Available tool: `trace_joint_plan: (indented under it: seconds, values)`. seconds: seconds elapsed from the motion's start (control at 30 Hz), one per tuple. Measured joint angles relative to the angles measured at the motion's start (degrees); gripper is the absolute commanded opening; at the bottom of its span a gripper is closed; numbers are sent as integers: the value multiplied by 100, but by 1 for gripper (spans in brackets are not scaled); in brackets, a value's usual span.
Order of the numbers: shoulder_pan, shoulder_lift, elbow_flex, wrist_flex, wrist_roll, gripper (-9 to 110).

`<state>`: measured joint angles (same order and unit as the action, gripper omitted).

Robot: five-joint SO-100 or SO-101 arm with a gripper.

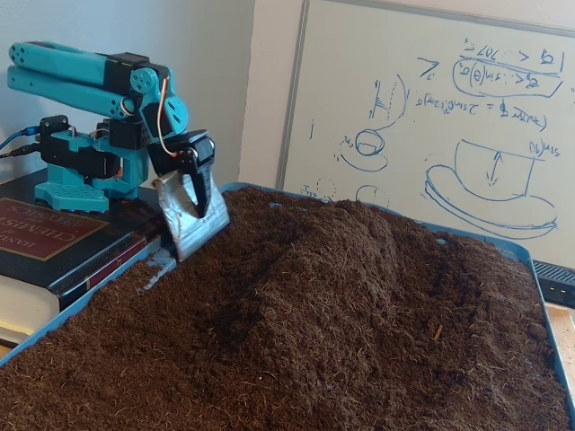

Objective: Build a berm.

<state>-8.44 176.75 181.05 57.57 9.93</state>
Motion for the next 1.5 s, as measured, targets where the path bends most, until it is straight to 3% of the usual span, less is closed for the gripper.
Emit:
trace_joint_plan:
  seconds: [1.5]
  values:
    - [9,158,9,281,0,1]
